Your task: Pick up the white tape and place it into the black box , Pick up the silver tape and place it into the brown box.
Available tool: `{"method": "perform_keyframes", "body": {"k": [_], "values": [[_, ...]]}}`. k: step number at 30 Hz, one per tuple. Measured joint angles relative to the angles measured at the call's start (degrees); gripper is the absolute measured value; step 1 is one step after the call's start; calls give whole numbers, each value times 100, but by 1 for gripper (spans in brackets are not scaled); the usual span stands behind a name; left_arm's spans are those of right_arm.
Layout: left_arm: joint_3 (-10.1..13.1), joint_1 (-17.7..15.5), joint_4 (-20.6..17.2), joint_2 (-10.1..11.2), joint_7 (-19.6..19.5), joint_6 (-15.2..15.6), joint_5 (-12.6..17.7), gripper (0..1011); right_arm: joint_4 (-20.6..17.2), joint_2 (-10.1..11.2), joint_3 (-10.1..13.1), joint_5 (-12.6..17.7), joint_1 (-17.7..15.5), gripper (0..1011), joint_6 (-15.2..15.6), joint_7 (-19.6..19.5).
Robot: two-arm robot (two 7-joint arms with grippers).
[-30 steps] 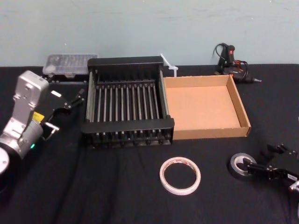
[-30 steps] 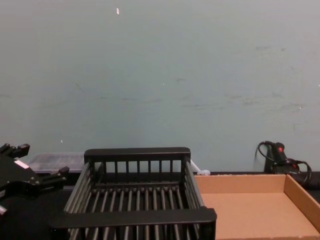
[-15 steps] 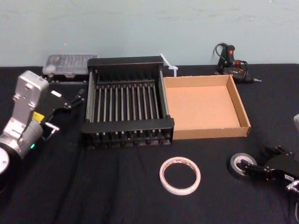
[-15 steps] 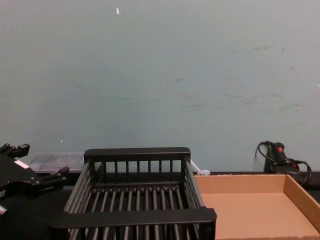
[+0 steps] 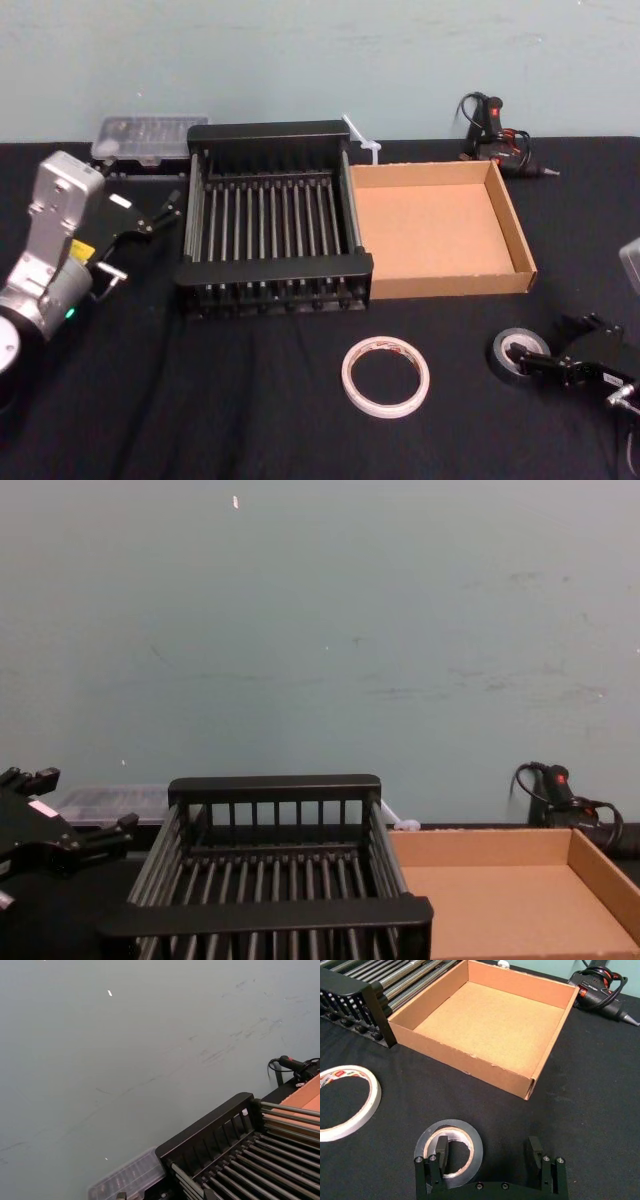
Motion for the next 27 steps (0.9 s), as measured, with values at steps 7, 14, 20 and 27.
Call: {"method": "perform_keyframes", "body": {"k": [7, 14, 20, 27], "values": [[0, 0, 0, 0, 0, 0, 0, 1001, 19, -16, -5, -7, 19, 1002, 18, 4], [0, 0, 0, 0, 0, 0, 0, 1001, 19, -15, -4, -8, 19, 1002, 18, 4], [0, 0, 0, 0, 0, 0, 0, 1001, 19, -13, -1, -8, 16, 1002, 16, 3], [0, 0, 0, 0, 0, 0, 0, 1001, 15, -10, 3, -6, 13, 997, 14, 3]]}}
